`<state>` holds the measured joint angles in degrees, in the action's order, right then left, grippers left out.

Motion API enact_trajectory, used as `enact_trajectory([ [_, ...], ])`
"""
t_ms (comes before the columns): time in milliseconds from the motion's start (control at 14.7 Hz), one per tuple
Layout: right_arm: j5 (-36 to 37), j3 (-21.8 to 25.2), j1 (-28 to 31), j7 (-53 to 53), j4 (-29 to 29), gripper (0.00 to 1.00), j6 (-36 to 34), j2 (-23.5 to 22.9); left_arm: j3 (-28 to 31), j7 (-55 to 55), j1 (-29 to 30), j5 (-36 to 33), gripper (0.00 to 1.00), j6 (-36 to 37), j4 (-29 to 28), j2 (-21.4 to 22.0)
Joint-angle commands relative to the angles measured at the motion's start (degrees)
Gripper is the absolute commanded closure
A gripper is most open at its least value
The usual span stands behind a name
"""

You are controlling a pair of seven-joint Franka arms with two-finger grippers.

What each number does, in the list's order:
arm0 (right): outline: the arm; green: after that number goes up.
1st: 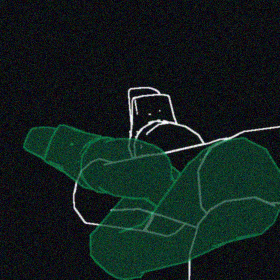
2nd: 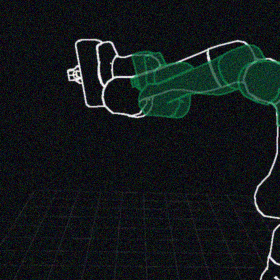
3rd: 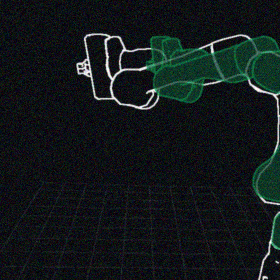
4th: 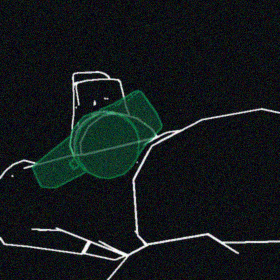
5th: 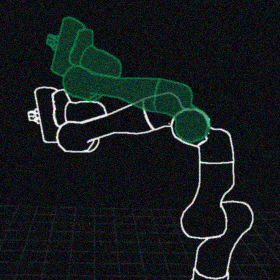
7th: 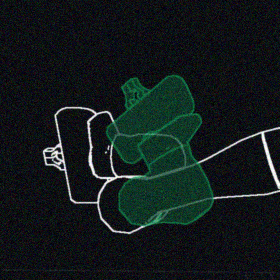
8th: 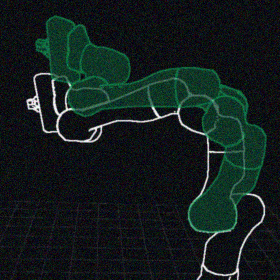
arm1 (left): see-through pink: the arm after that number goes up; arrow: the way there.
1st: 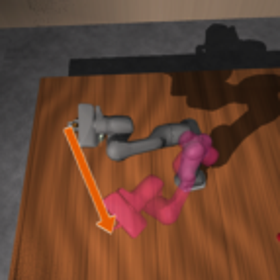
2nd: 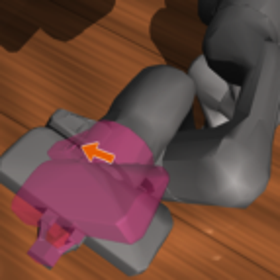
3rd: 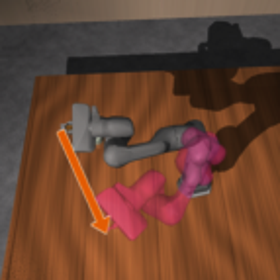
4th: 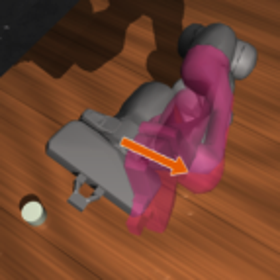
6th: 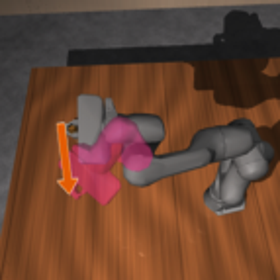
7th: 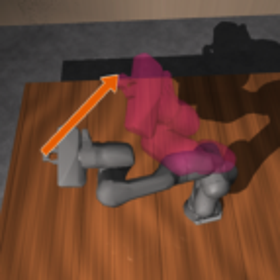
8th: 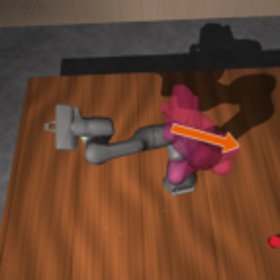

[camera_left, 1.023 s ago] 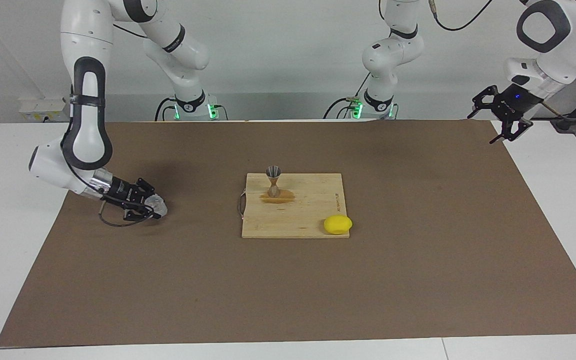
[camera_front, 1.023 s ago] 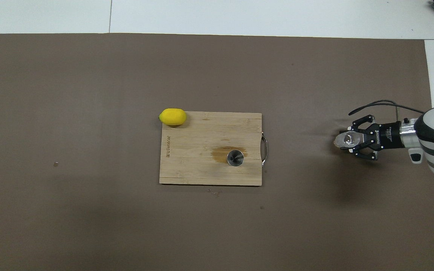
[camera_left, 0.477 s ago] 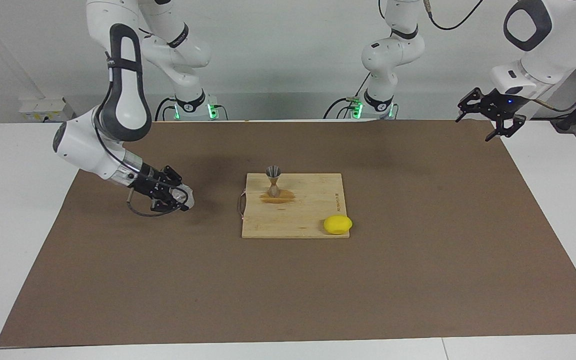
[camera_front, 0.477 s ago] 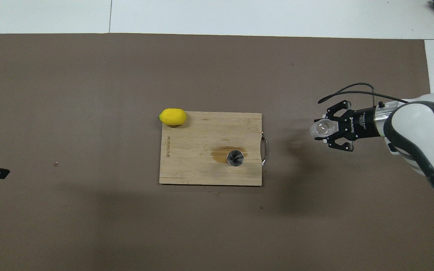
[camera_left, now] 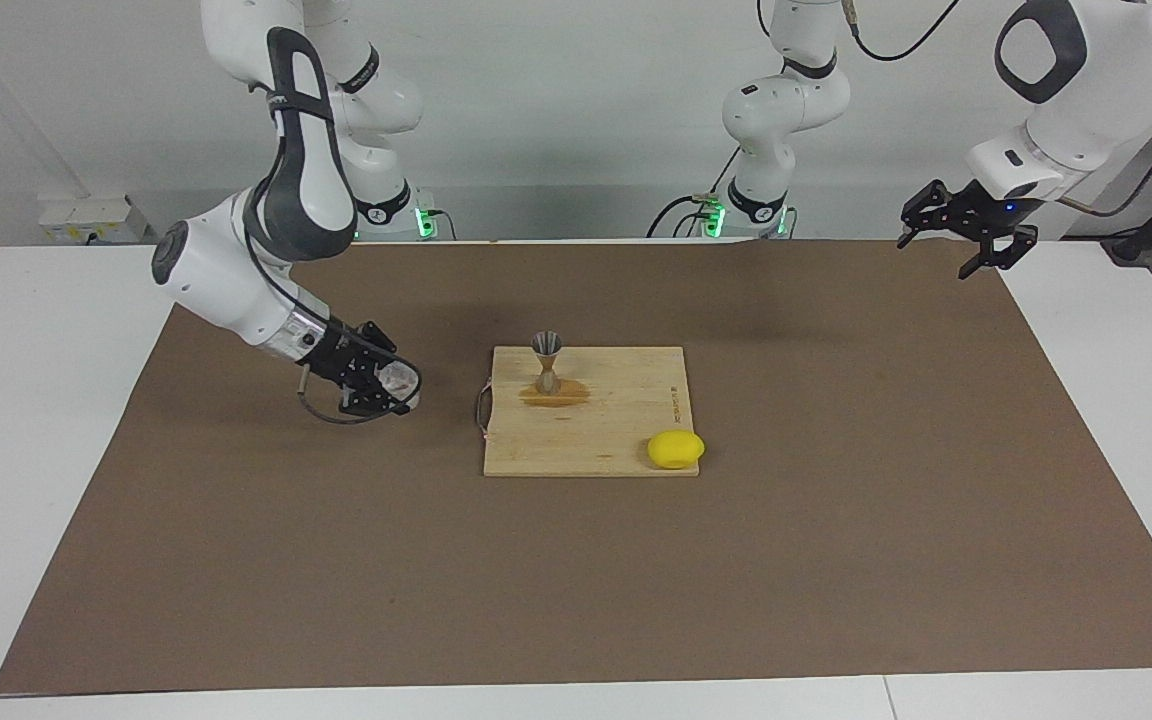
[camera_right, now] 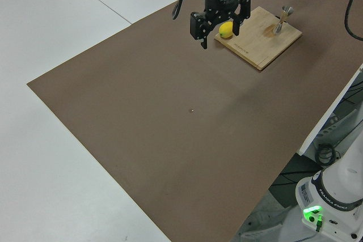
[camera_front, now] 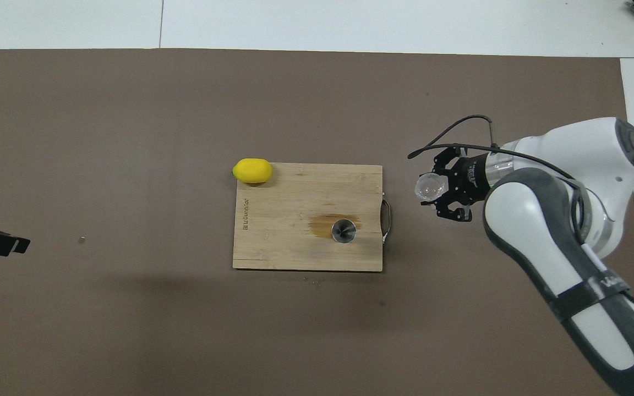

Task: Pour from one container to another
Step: 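Lift the glass with the right gripper over the metal cup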

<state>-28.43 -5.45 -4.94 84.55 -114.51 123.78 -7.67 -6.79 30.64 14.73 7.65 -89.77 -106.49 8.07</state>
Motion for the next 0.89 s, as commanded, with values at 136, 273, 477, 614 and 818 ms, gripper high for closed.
enact_trajectory([
  [136, 9.78, 0.09, -7.71, 13.77, 1.74, 1.00, 2.68, 0.55, 0.29, -6.64, -3.92, -1.41, 0.00, 1.62, 1.37, -0.07],
  [273, 13.21, 0.27, -11.22, 16.60, 1.83, 1.00, 3.31, 0.55, 0.73, -8.22, -3.22, -1.41, 0.00, 0.65, 1.28, -0.07],
  [477, 17.88, 0.18, -13.34, 20.38, 1.83, 1.00, 3.31, 1.42, 0.90, -8.76, -1.99, -1.41, 0.00, -1.98, 1.28, -0.16],
  [614, 18.93, 0.18, -14.22, 20.92, 1.66, 1.00, 3.31, 1.95, 0.91, -12.68, -0.76, -1.41, 0.00, -2.17, 0.67, 0.01],
  [818, 24.90, 0.09, -16.07, 23.02, 0.95, 1.00, 3.22, 2.74, 0.64, -22.99, -1.54, -1.41, 0.00, -2.07, 0.84, 0.01],
])
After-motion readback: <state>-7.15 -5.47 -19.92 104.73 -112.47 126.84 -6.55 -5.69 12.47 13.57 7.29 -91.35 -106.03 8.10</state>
